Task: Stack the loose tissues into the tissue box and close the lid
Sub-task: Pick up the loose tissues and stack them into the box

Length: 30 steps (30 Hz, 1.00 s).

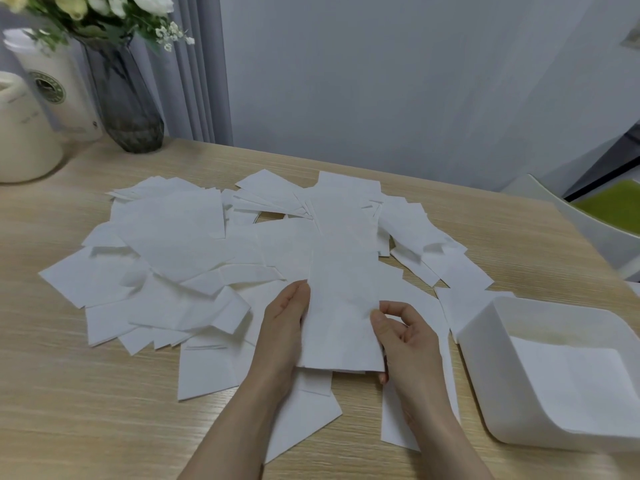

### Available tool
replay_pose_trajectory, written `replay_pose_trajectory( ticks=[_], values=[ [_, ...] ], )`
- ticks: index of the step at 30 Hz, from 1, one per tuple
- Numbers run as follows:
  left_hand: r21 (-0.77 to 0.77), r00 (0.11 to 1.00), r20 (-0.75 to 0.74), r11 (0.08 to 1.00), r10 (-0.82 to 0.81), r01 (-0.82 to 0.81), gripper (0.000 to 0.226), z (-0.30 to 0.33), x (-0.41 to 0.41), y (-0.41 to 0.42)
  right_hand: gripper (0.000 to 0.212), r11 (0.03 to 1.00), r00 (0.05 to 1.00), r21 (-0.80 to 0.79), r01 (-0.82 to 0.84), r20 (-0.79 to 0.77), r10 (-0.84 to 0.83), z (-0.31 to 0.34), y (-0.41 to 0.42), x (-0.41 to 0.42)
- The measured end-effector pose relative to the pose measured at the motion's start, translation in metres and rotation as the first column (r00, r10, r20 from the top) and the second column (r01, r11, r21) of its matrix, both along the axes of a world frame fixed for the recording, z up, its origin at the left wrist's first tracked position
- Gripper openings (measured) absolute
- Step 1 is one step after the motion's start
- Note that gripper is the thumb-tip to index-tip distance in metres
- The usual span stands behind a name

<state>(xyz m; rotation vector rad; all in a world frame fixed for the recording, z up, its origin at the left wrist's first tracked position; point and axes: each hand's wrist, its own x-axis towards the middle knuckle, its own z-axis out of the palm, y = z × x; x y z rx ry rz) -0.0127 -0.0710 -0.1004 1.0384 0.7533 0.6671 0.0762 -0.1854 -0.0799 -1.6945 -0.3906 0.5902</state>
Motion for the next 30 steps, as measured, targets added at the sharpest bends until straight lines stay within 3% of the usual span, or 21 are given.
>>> replay_pose_trajectory(
  ticks=[8, 22, 26, 30],
  values=[
    [0.006, 0.998, 0.032, 0.998, -0.056, 0.056, 0.018, -0.001, -0.002, -0.002, 0.005, 1.0, 1.0, -0.003, 0.008, -0.013, -0.008, 0.002, -0.001, -0.003],
    [0.074, 0.999, -0.022, 0.996, -0.039, 0.041, 0.023, -0.002, -0.001, -0.002, 0.006, 1.0, 1.0, -0.022, 0.001, -0.004, -0.001, 0.0, -0.005, -0.008],
    [0.064, 0.999, -0.029, 0.998, -0.022, 0.023, 0.024, -0.002, -0.001, -0.003, 0.004, 0.998, 0.997, -0.052, 0.027, 0.08, -0.023, -0.003, -0.023, -0.011],
    [0.072, 0.998, -0.05, 0.997, -0.026, 0.03, 0.024, -0.002, -0.001, -0.002, 0.016, 0.956, 0.957, -0.254, 0.149, 0.28, -0.075, -0.008, -0.051, -0.013]
  ],
)
